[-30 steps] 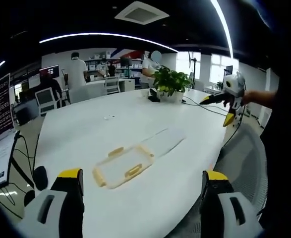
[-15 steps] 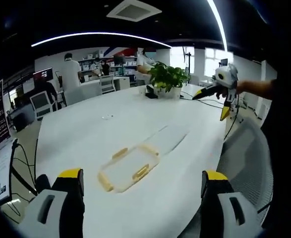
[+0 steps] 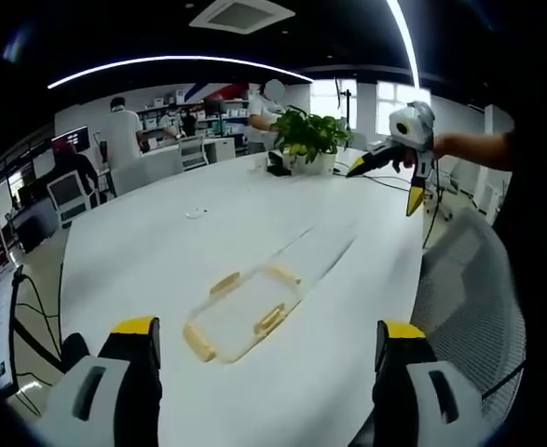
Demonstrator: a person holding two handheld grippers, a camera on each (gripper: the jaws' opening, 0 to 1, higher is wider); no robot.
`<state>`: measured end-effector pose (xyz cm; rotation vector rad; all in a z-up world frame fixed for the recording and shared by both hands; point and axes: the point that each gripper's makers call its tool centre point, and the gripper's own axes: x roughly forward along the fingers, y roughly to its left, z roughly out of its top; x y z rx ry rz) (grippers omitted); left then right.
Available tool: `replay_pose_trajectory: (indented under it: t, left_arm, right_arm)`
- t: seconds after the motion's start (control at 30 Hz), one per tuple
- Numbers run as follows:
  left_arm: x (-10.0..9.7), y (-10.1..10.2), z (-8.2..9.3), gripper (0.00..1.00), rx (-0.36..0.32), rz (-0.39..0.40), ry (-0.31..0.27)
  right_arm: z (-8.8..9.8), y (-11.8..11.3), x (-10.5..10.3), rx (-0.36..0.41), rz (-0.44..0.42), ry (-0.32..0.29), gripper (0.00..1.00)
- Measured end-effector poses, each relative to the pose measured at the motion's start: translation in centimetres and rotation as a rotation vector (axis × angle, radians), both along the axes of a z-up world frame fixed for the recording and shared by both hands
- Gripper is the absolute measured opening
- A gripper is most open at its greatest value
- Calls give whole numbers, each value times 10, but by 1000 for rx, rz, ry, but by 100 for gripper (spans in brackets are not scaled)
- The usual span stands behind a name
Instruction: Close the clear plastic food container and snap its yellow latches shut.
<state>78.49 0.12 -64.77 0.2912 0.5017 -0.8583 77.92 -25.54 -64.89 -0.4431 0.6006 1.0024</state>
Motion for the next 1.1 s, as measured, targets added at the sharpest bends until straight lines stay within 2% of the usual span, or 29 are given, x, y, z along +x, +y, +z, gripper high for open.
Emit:
replay_pose_trajectory:
  t: [0.73,1.1]
  left_arm:
    - [20,1,-32,87,82,-98,30]
    - [34,6,-49,82,137,-148,46]
  right_arm:
    - [-26,27,21,-33,85,49,85]
    - [-37,47,34,-56,146,60,81]
